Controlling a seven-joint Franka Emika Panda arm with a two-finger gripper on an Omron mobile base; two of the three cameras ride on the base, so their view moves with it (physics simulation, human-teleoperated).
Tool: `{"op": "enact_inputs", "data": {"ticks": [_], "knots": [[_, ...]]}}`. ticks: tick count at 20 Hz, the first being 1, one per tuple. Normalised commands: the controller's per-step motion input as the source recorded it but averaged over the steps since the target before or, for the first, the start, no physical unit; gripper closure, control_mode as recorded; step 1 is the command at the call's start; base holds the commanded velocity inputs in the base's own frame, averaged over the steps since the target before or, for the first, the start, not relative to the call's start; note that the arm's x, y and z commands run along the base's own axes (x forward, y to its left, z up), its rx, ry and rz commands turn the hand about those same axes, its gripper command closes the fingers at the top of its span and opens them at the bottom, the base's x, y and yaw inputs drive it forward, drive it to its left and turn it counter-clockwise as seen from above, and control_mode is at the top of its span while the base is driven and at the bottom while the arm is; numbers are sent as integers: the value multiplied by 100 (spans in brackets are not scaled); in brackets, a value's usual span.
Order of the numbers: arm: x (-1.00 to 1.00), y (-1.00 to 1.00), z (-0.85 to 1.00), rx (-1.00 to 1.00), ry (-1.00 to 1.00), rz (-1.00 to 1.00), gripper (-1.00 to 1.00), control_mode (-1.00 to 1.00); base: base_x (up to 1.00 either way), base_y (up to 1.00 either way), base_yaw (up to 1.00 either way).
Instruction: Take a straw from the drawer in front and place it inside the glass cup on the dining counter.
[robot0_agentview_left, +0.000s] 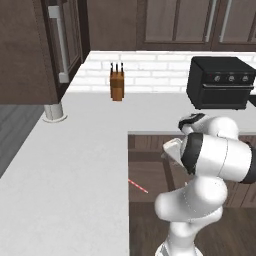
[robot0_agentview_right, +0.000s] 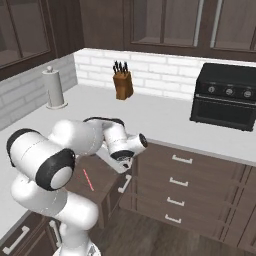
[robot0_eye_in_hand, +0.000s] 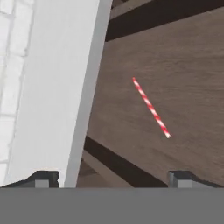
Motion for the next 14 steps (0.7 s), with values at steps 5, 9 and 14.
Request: {"op": "enact_inputs", "data": {"ticks": [5,9,14], "knots": [[47,40,-14,-21,35,0,-100,-100,0,0,0],[42,7,-23,-18,18,0,-100,-100,0,0,0],[36,0,-45,-17,14,0,-100,-100,0,0,0]]}}
